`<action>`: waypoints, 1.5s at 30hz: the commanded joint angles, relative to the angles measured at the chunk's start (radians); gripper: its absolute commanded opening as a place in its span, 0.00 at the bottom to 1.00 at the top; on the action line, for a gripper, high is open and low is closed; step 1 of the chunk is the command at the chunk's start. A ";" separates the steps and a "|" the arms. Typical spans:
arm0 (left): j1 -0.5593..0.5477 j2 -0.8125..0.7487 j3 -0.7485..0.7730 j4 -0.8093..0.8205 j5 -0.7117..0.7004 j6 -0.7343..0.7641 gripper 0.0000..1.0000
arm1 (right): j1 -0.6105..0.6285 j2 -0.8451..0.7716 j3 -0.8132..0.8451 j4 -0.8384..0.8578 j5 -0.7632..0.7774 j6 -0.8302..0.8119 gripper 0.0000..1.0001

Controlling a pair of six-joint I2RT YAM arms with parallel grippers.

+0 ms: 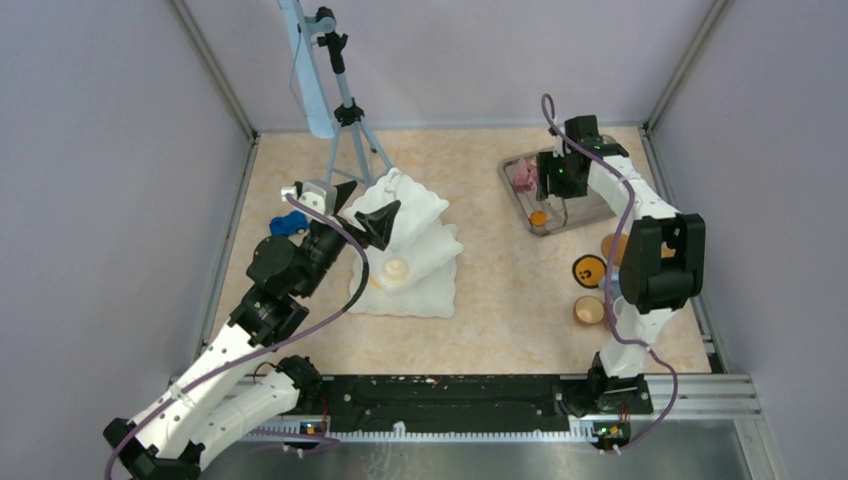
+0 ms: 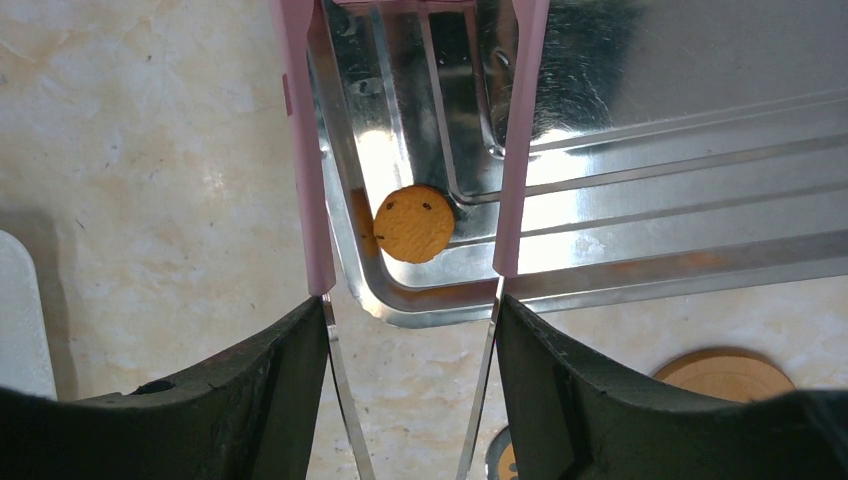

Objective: Serve the afternoon tea

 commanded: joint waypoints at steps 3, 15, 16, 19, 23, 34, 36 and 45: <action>0.004 0.005 0.011 0.043 0.017 -0.011 0.99 | 0.013 0.022 -0.017 0.056 0.003 -0.008 0.61; 0.004 0.006 0.012 0.043 0.015 -0.008 0.99 | 0.031 0.091 0.023 0.090 0.012 0.003 0.60; 0.005 0.006 0.011 0.044 0.014 -0.008 0.99 | 0.034 0.097 0.028 0.092 0.016 0.004 0.60; 0.004 0.008 0.011 0.042 0.012 -0.007 0.99 | 0.040 0.115 0.046 0.092 0.025 0.004 0.59; 0.005 0.009 0.011 0.044 0.015 -0.009 0.99 | 0.051 0.121 0.053 0.096 0.038 0.008 0.56; 0.005 0.015 0.011 0.041 0.005 -0.005 0.99 | 0.056 -0.122 -0.080 0.144 0.101 0.076 0.32; 0.004 0.007 0.012 0.038 -0.015 0.002 0.99 | 0.056 -0.209 -0.116 0.129 0.084 0.085 0.32; 0.019 -0.094 -0.004 0.045 -0.173 0.055 0.99 | 0.221 -0.559 -0.159 0.016 -0.133 0.128 0.35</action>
